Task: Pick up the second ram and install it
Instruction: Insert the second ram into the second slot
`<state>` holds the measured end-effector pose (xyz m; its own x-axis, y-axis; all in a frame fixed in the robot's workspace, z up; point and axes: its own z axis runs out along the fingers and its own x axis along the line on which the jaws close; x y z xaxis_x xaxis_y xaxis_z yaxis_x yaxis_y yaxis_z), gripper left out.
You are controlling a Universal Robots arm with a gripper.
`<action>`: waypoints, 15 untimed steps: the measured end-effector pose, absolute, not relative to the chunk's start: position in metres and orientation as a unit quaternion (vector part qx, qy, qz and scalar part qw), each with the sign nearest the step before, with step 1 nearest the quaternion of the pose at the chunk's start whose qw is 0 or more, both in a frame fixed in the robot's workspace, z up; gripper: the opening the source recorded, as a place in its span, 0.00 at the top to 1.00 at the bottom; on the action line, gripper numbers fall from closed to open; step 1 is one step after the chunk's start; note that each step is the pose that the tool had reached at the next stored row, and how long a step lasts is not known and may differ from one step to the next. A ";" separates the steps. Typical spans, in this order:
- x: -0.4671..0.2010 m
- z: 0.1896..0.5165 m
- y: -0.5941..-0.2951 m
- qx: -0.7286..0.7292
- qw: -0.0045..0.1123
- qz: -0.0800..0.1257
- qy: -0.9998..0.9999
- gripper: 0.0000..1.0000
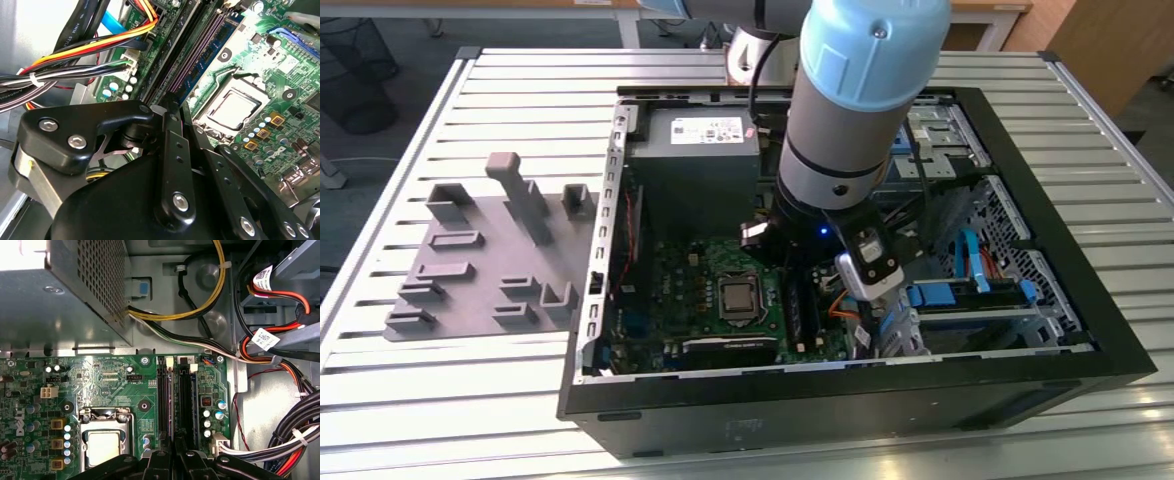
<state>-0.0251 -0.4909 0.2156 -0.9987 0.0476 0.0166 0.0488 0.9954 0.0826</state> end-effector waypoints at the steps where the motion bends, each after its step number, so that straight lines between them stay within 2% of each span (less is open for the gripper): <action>1: -0.025 0.215 -0.491 -0.024 0.007 -0.041 -0.999 0.86; 15: -0.025 0.212 -0.491 -0.025 0.007 -0.041 -0.999 0.86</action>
<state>-0.0253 -0.4908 0.2122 -0.9987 0.0488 0.0166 0.0500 0.9953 0.0825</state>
